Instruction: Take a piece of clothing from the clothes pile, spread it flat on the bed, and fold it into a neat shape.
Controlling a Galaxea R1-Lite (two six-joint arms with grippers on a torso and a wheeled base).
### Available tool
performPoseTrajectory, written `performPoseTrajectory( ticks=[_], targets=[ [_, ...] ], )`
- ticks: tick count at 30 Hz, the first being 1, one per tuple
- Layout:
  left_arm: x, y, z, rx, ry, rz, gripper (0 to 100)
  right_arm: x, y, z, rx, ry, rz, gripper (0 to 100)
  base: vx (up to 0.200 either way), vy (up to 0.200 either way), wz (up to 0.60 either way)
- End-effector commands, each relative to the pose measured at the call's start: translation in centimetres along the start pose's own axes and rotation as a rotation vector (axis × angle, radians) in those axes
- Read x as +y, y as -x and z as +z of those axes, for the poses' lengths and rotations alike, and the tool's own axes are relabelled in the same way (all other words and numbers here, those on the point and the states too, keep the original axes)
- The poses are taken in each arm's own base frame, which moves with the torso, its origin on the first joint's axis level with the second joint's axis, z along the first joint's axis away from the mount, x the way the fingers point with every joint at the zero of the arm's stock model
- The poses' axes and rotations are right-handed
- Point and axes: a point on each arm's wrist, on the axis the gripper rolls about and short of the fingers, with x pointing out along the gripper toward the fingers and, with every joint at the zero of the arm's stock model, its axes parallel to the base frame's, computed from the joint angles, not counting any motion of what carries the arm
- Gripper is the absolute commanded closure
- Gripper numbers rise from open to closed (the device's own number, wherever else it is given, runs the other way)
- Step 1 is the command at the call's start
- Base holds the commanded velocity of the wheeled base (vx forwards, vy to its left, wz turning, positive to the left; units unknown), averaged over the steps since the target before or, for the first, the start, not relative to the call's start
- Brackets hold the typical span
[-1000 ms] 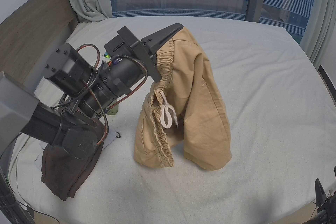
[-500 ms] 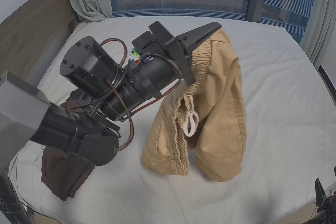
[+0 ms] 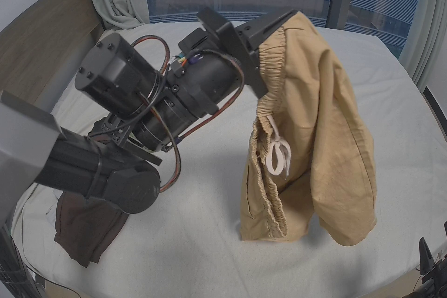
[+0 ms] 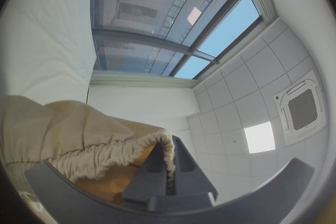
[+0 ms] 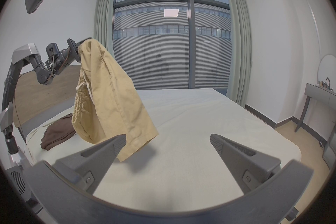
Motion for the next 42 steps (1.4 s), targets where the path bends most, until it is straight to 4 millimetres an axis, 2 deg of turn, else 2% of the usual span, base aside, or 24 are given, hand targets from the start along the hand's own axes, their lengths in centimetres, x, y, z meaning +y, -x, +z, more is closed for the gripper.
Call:
performPoseTrajectory(
  ticks=[1,3,4,7,8,10,17,23,29,34,42],
  targets=[
    [2.4,2.4,2.3,-0.093,-0.036,0.091,100,0.0,-0.1,-0.5,0.007,-0.001,0.0,0,0.0,0.0,0.0],
    [2.5,3.1,3.0,-0.111,-0.058,0.105,100,0.0,-0.1,-0.5,0.007,0.001,0.0,0,0.0,0.0,0.0],
    [3.0,4.8,4.1,-0.145,-0.099,0.135,100,0.0,-0.1,-0.5,0.007,-0.001,0.0,0,0.0,0.0,0.0],
    [4.0,7.7,5.4,-0.194,-0.149,0.218,100,0.0,-0.1,-0.5,0.007,-0.001,0.002,0,0.0,0.0,0.0],
    [4.0,7.7,5.4,-0.194,-0.149,0.218,100,0.0,-0.1,-0.5,0.007,-0.001,0.002,0,0.0,0.0,0.0],
    [5.0,10.2,5.9,-0.2,-0.203,0.311,100,0.0,-0.1,-0.5,0.007,0.001,0.0,0,0.0,0.0,0.0],
    [6.0,14.5,7.0,-0.129,-0.32,0.44,100,0.0,-0.1,-0.5,0.007,0.001,0.0,0,0.0,0.0,0.0],
    [5.8,16.0,8.3,-0.144,-0.41,0.476,100,0.0,-0.1,-0.5,0.007,0.001,0.002,0,0.0,0.0,0.0],
    [7.2,17.8,8.9,-0.109,-0.507,0.543,100,0.0,-0.1,-0.5,0.007,-0.001,0.002,0,0.0,0.0,0.0],
    [7.5,18.9,9.2,-0.096,-0.516,0.57,100,0.0,-0.1,-0.5,0.007,0.001,0.002,0,0.0,0.0,0.0],
    [6.9,20.0,10.3,-0.115,-0.565,0.586,100,0.0,-0.1,-0.5,0.007,0.001,0.002,0,0.0,0.0,0.0]
  ],
)
